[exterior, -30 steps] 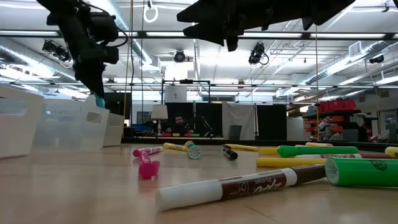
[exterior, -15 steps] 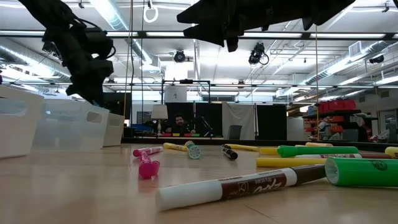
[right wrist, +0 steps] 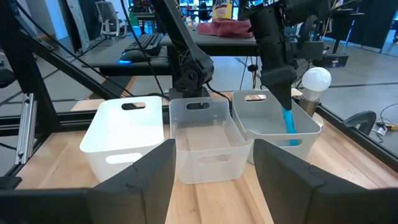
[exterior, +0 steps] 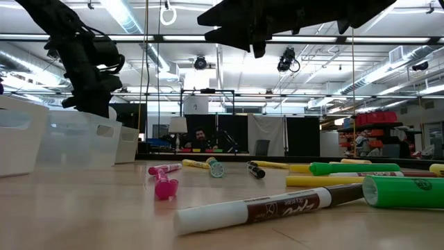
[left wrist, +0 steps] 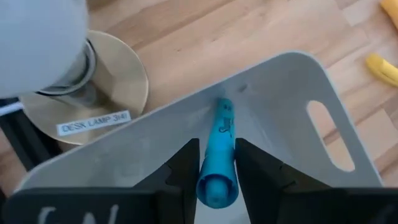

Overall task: Pick & Place Markers
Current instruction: Put the blue highlighter into the gray bin, then put the brown marker into the white bin

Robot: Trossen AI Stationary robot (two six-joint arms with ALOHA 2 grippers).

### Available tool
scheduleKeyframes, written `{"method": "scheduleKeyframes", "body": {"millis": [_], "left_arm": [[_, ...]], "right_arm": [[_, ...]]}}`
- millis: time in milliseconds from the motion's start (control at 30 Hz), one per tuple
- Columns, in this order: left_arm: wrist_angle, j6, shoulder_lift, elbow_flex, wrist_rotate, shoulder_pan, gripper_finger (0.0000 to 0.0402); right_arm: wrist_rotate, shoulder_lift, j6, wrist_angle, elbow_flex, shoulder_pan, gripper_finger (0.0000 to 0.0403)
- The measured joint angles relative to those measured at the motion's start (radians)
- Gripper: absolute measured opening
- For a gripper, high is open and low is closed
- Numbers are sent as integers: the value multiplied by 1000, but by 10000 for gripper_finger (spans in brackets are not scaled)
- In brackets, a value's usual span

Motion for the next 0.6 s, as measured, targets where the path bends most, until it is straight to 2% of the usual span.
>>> {"method": "scheduleKeyframes", "body": {"millis": [200, 367, 600], "left_arm": [[4, 26, 89, 0, 63, 0, 108], [5, 80, 165, 0, 66, 0, 100], [-74, 164, 162, 87, 35, -24, 66]], "right_arm": [[0, 0, -1, 0, 0, 0, 219], [0, 0, -1, 1, 0, 0, 219], [0, 0, -2, 2, 0, 0, 219]]}}
